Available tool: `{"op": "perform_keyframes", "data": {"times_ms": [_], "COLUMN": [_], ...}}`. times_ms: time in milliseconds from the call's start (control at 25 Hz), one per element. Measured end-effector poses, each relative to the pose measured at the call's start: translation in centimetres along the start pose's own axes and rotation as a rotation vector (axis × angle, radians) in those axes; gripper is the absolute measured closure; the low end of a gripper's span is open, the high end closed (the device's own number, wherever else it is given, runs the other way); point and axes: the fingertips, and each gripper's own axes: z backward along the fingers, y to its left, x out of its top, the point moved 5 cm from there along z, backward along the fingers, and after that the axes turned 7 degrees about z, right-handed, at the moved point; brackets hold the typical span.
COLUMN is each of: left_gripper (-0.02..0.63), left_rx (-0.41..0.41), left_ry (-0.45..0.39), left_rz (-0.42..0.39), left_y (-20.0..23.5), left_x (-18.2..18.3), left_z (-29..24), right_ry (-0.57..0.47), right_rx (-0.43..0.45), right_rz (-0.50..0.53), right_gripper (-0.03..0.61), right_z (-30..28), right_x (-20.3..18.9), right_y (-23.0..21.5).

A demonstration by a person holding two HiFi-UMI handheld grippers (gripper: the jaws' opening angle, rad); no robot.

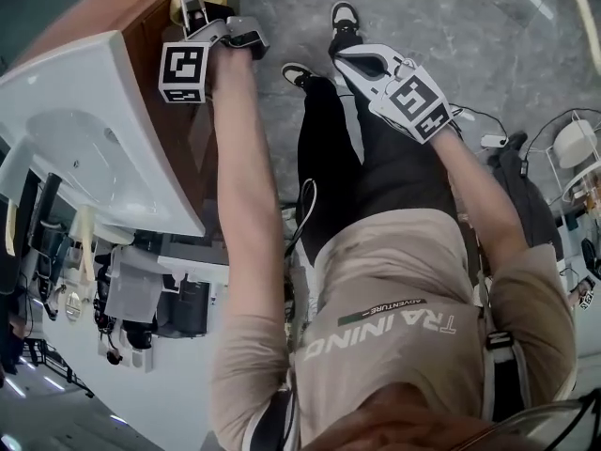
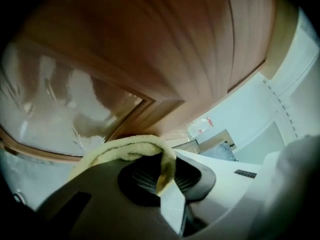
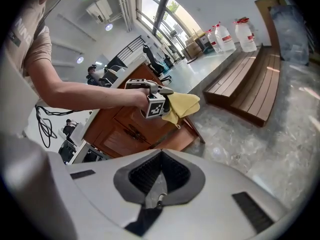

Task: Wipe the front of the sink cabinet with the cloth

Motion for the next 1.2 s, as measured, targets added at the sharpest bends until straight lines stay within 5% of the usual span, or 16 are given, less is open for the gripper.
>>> {"op": "perform_keyframes", "data": {"times_ms": [320, 800, 1200], "left_gripper": [0.569, 0.569, 0.569], "left_rx": [-0.003, 0.205, 0.453], "left_ry": [0.069, 0.163, 0.019], "left_rz": [-0.037, 0.031, 0.144], "left_y": [1.2, 14.9, 29.5], "left_x": [-1.9, -6.3, -2.7], "left_z": [3.0, 18.9, 35.3], "right_ry": [0.001, 0.068, 0.137], "right_rx": [0.009, 0.088, 0.151], "right_rz": [0.033, 0.092, 0.145], "right_gripper": [0.566, 0.566, 0.566], "right_z": [-0.8, -5.7, -11.6], "right_x": [0.5, -2.2, -5.6], "right_y": [0.7, 8.9, 18.2]}}
